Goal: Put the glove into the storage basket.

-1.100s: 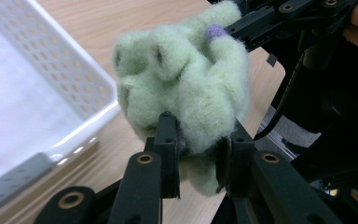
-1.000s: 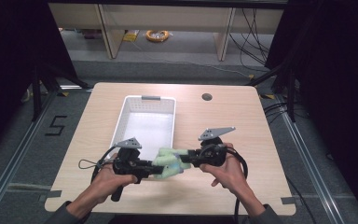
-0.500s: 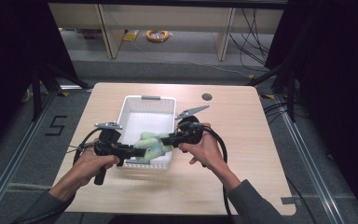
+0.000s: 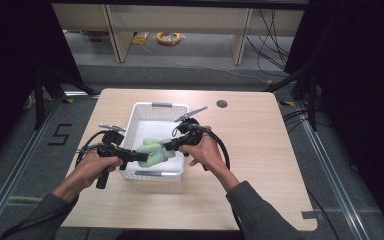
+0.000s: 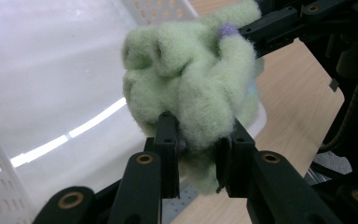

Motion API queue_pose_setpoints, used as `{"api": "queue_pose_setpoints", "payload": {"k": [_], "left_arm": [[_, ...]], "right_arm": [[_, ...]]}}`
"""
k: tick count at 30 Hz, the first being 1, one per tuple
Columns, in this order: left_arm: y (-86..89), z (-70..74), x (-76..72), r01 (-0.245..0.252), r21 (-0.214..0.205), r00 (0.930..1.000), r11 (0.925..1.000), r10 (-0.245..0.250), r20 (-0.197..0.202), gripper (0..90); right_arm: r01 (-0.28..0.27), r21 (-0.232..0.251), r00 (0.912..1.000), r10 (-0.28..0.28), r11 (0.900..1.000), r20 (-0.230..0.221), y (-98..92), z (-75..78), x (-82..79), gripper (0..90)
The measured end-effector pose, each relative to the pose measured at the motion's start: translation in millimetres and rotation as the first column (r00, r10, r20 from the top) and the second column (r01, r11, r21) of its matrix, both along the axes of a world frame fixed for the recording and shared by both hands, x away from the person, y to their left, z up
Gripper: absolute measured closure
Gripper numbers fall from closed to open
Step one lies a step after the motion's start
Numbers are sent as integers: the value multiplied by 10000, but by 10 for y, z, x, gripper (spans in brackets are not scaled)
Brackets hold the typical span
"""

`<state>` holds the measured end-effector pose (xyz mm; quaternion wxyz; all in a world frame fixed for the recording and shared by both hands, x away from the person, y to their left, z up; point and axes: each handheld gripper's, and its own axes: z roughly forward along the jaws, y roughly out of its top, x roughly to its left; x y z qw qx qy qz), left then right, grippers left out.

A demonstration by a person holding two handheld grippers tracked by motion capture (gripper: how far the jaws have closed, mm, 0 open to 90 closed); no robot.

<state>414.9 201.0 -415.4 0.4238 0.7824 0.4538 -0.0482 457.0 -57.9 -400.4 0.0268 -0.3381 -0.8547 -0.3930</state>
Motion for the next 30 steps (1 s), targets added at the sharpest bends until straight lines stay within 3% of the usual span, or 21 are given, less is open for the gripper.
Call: {"api": "queue_pose_setpoints", "payload": {"k": [14,18,23,30], "left_arm": [[41,-203,136,-310,404,9982,9987,331,-507,714],[39,-249,160,-332,788,9981,9963,372,-501,710],[13,-293,178,-343,938,9979,9950,393,-513,707],[3,-353,197,-125,1586,9985,9873,207,-507,693]], "right_arm": [[155,-476,9982,-182,9987,-571,175,-233,186,740],[148,-714,9975,-196,9973,-677,211,-296,217,739],[167,-974,9968,-242,9951,-757,246,-346,234,740],[127,-1317,9963,-237,9912,-824,300,-428,250,739]]}}
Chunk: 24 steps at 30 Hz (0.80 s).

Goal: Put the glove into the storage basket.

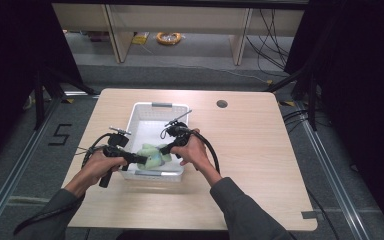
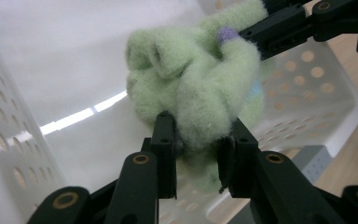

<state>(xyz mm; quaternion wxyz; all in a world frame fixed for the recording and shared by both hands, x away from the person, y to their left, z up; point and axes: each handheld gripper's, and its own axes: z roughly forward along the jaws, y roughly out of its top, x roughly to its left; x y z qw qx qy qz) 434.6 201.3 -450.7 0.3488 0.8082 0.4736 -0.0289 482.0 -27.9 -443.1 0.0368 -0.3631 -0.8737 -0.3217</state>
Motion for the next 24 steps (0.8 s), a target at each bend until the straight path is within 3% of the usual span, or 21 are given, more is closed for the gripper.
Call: {"api": "queue_pose_setpoints", "payload": {"k": [5,7,9,10,11,18,20,24], "left_arm": [[-30,-29,0,-420,45,9991,9991,420,58,653],[-18,-25,9,-470,329,9987,9984,464,197,624],[-16,-14,17,-794,167,9964,9967,789,302,595],[6,-2,28,-723,137,9969,9973,718,322,584],[7,9,29,-970,-75,9946,9953,972,360,579],[4,163,-32,-1148,-211,9866,9932,1165,1141,541],[-12,203,-78,-1159,-268,9838,9929,1184,1343,528],[-39,260,-188,-1141,-470,9787,9924,1204,1664,484]], "right_arm": [[125,-219,9999,-126,9997,-32,31,-44,13,739],[177,-270,9997,-181,9995,-148,42,-52,14,739],[183,-542,9998,-185,9984,-25,51,-56,21,739],[176,-637,9998,-178,9978,-17,57,-56,21,739],[-60,-729,9996,79,9973,262,59,-63,36,738],[38,-1021,9999,-23,9948,148,99,-55,38,731],[119,-1082,9999,-126,9941,-57,103,-44,31,726],[7,-1053,10000,-5,9944,22,97,-51,68,707]]}}
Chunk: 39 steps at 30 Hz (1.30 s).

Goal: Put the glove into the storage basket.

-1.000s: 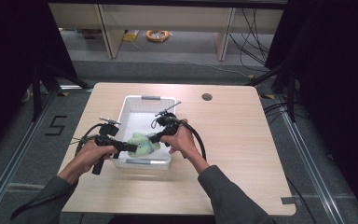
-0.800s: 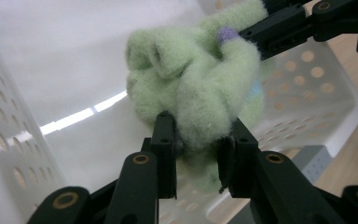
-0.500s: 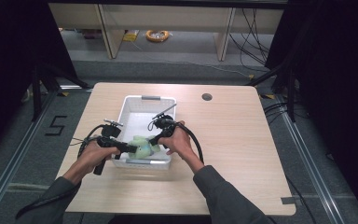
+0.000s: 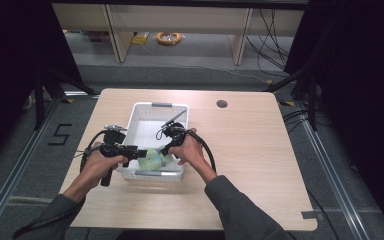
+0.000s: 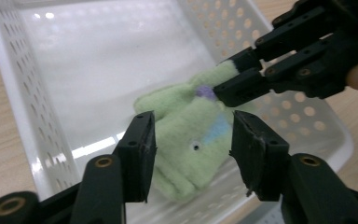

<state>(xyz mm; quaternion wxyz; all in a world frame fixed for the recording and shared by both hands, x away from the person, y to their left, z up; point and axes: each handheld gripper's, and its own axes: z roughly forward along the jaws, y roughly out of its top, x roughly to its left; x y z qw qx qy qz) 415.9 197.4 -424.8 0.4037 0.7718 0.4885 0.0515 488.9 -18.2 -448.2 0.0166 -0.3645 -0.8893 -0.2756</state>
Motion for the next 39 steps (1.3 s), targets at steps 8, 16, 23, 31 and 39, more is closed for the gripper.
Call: {"api": "queue_pose_setpoints", "payload": {"k": [8,16,23,31,39], "left_arm": [[-47,68,-171,210,-539,9995,9983,-198,229,443],[-16,119,-228,294,-569,9986,9979,-269,457,427],[-54,127,-259,226,-761,9989,9968,-193,433,399],[-127,130,-304,290,-648,9984,9975,-257,514,367],[-163,119,-307,318,-642,9984,9974,-287,495,345]], "right_arm": [[25,-417,9999,-18,9991,168,1,27,32,596],[200,-105,9989,-195,9997,433,-39,165,34,537],[64,372,9982,-86,9993,593,-150,280,-4,500],[-153,800,9970,92,9967,765,-259,375,-100,475],[-392,922,9954,308,9950,909,-287,403,-146,445]]}}
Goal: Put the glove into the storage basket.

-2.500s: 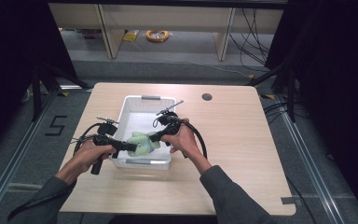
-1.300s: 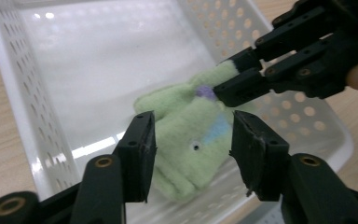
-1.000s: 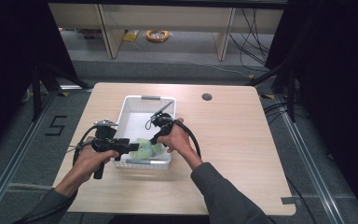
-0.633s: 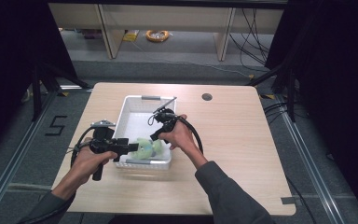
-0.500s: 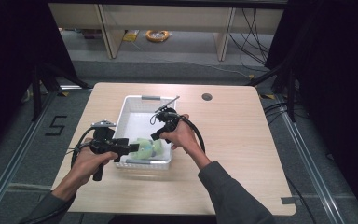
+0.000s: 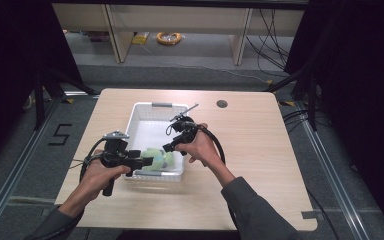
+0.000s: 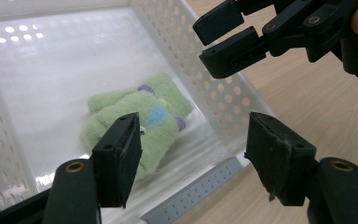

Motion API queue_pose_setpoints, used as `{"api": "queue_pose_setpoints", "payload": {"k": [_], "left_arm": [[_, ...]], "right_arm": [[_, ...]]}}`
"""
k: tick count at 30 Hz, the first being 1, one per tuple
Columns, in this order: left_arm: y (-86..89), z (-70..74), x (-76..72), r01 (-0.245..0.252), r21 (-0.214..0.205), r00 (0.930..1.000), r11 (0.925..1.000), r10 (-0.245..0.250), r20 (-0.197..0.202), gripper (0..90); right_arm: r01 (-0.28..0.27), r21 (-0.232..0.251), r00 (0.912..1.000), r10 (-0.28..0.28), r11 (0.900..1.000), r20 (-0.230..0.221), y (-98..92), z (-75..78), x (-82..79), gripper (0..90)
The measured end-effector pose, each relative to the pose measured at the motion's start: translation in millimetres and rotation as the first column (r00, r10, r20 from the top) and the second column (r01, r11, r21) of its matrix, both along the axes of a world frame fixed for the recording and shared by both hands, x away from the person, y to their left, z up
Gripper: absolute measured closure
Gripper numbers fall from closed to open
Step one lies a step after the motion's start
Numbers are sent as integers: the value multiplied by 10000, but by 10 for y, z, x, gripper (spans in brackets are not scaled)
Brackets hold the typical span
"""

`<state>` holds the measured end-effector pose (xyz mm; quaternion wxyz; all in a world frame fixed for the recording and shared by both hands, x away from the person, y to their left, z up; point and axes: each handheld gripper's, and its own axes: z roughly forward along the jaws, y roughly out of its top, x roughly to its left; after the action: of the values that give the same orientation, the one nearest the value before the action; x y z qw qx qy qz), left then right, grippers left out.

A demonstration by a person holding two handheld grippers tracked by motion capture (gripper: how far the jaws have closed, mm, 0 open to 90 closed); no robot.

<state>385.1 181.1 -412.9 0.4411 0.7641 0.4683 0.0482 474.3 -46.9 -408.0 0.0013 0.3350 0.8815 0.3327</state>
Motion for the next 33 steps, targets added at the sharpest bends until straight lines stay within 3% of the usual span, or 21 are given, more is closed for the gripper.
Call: {"api": "queue_pose_setpoints", "payload": {"k": [7,9,13,14,25,27,28,31,33], "left_arm": [[-27,7,-56,168,-109,9999,9998,-168,-8,309],[-34,10,-62,196,-120,9998,9997,-197,-50,305],[-58,19,-88,252,-178,9997,9995,-252,29,304],[-69,18,-100,255,-174,9997,9995,-254,58,303],[-103,38,-184,523,-431,9985,9977,-515,187,296],[-115,41,-207,565,-474,9982,9973,-555,211,296],[-123,43,-221,543,-464,9982,9974,-532,263,296],[-138,52,-264,627,-504,9976,9968,-612,317,293],[-148,64,-296,751,-536,9967,9957,-732,352,291]], "right_arm": [[-90,256,9997,85,9996,219,-53,40,-54,393],[217,284,9998,-218,9994,17,-76,65,-96,386],[28,402,9997,-37,9992,224,-136,90,-142,371],[57,592,10000,-60,9982,46,-145,92,-159,369],[59,866,9994,-89,9962,344,-429,163,-333,347],[129,952,9996,-150,9954,219,-482,174,-386,338],[21,944,9992,-58,9955,385,-524,174,-389,334],[284,1033,9990,-319,9942,328,-608,177,-455,330],[207,1062,9980,-268,9941,564,-684,172,-468,329]]}}
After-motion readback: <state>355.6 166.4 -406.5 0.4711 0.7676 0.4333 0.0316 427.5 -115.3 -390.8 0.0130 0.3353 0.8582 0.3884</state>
